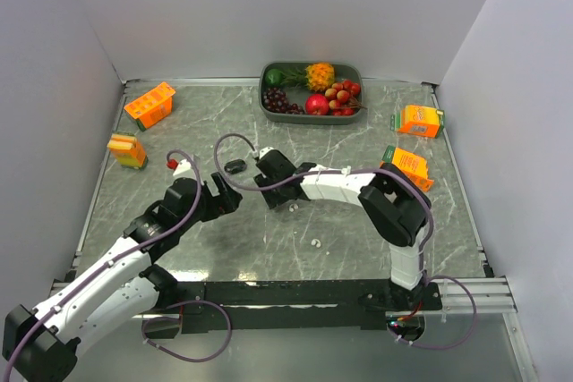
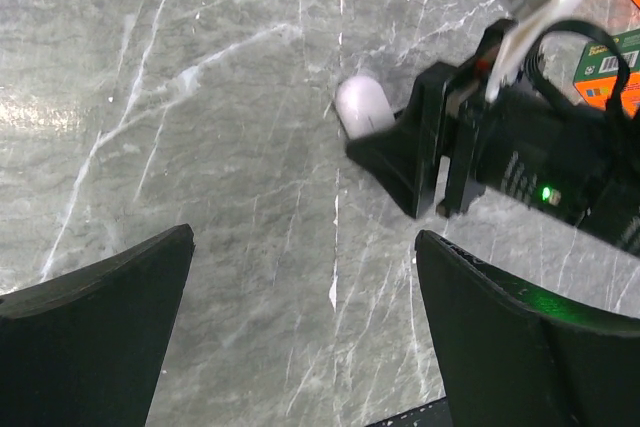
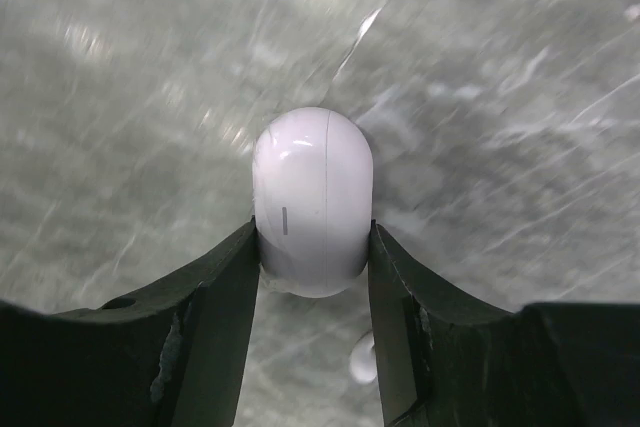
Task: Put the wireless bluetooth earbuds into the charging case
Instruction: Pick up the charging case at the center of the board.
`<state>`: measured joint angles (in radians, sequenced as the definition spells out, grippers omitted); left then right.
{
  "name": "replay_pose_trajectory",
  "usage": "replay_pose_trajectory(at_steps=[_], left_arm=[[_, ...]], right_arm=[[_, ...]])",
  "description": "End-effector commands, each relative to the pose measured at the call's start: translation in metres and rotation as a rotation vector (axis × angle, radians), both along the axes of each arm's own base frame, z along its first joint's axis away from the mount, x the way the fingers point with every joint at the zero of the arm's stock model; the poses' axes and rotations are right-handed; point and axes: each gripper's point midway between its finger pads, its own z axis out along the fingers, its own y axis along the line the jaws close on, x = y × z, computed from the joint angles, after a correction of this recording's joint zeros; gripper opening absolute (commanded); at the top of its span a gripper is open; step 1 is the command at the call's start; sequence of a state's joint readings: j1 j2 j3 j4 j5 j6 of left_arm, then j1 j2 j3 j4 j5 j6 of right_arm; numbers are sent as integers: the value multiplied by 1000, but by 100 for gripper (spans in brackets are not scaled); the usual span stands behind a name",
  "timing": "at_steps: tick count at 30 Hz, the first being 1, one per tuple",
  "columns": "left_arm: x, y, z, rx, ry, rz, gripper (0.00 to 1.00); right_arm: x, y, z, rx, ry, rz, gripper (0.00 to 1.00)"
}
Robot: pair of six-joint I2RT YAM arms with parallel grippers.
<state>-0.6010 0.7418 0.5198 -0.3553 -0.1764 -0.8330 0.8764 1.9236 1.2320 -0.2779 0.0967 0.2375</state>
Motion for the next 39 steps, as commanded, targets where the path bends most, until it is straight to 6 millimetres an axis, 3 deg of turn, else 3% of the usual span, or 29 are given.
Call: replay_pose_trajectory(at_steps=[1, 5, 9, 14, 15, 19, 23, 28, 33, 34, 36, 39], left_arm=[[3, -8, 7, -38, -21, -17, 99], [4, -7, 5, -25, -18, -13, 99], [6, -6, -1, -4, -5, -11, 97], [12, -1, -8, 59, 16, 14, 96], [15, 1, -10, 73, 22, 24, 96], [22, 5, -11, 116, 28, 52, 96], [24, -30, -5, 106, -3, -149, 96], [20, -69, -10, 251, -12, -433, 96], [24, -99, -8, 317, -81, -707, 96], [15, -106, -9, 292, -106, -783, 96], [19, -110, -7, 310, -180, -826, 96], [19, -113, -18, 358, -170, -910, 96]], right_arm=[[-33, -1, 7, 3, 45, 44, 43], [-52, -1, 13, 9, 49, 69, 46], [-58, -4, 23, 20, 48, 38, 66], [-51, -5, 68, 89, -28, 29, 75], [-49, -3, 86, 118, -55, 30, 76], [-50, -20, 126, 151, -122, -9, 77], [-54, -55, 154, 153, -206, -78, 77], [-65, -92, 178, 168, -282, -104, 76], [-72, -106, 199, 238, -340, -108, 76], [-73, -108, 200, 244, -347, -106, 76], [-74, -110, 201, 251, -356, -103, 76], [-75, -114, 200, 241, -362, -96, 76]])
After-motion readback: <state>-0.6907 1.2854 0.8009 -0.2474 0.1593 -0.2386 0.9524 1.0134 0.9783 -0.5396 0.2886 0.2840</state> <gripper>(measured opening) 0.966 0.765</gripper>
